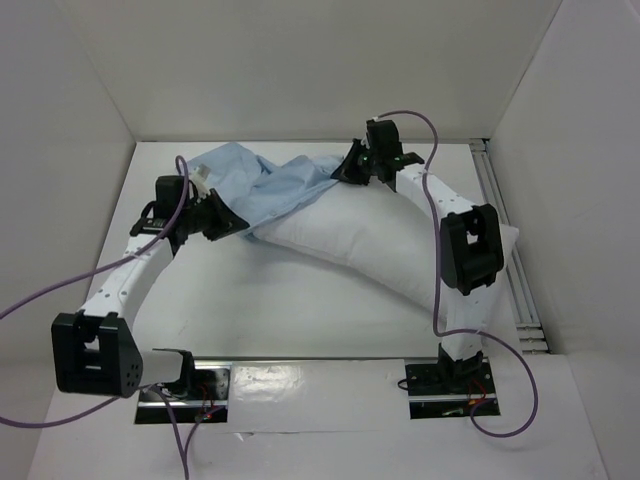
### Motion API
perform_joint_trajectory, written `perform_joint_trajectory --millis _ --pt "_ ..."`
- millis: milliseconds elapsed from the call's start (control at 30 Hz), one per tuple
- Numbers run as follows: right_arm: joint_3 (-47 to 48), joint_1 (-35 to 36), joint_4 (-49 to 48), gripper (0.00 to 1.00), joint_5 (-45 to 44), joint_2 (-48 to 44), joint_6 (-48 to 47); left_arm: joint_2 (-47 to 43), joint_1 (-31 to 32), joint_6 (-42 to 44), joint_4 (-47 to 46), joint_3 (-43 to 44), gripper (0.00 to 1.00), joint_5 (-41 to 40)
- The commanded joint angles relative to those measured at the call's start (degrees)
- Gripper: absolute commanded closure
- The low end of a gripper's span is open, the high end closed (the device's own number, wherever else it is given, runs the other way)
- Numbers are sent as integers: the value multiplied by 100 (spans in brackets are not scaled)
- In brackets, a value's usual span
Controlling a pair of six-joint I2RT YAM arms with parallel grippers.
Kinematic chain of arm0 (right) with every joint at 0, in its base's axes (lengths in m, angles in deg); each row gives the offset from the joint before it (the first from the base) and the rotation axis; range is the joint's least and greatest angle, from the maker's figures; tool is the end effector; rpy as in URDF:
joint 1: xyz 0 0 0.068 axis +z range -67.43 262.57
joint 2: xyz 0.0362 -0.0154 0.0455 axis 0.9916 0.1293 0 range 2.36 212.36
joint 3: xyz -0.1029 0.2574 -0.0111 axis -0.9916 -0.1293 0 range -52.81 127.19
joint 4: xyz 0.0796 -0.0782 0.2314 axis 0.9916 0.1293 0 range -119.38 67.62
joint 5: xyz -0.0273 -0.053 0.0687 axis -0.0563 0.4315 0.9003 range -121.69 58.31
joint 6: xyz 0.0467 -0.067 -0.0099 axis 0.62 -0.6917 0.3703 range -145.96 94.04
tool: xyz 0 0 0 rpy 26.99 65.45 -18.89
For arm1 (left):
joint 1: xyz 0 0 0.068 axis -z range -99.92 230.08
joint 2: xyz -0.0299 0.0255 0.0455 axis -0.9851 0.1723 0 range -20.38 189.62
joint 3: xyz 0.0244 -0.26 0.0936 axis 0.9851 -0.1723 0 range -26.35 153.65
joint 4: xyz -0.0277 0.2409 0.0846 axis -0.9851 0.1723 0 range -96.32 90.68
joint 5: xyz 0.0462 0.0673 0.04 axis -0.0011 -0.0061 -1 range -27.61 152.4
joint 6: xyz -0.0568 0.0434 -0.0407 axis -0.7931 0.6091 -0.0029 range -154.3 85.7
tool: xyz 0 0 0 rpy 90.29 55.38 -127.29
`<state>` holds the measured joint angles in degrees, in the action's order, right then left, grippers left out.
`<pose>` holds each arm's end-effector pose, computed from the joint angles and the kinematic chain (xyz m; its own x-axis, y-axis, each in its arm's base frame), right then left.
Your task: Put the pillow into the pillowcase
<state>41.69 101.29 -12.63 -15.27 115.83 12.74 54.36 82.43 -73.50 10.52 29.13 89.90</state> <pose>0.4571 0.1763 0.2555 -0.7599 0.3757 -0.5305 -0.0642 0.7687 0.6364 0.3051 -0.0458 0.2691 -0.7149 -0.5317 -0.4542 -0.0550 0.6903 -0.7215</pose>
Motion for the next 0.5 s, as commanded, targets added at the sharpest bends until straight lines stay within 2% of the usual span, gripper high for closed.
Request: perform_joint_trajectory --millis 0,133,267,367,467 --pt "227 -105 -154 100 -219 123 -20 -433 46 106 766 -99 100 140" --pt "332 -175 -225 100 -271 175 103 -592 406 167 1381 58 100 194" --pt "481 -316 -278 100 -219 175 156 -750 766 298 2031 138 100 -490" --pt "666 -369 -278 100 -105 228 156 -821 829 299 1981 -421 100 -1228" --pt "859 -369 -138 100 71 360 -115 -760 750 220 1648 -1020 100 -1503"
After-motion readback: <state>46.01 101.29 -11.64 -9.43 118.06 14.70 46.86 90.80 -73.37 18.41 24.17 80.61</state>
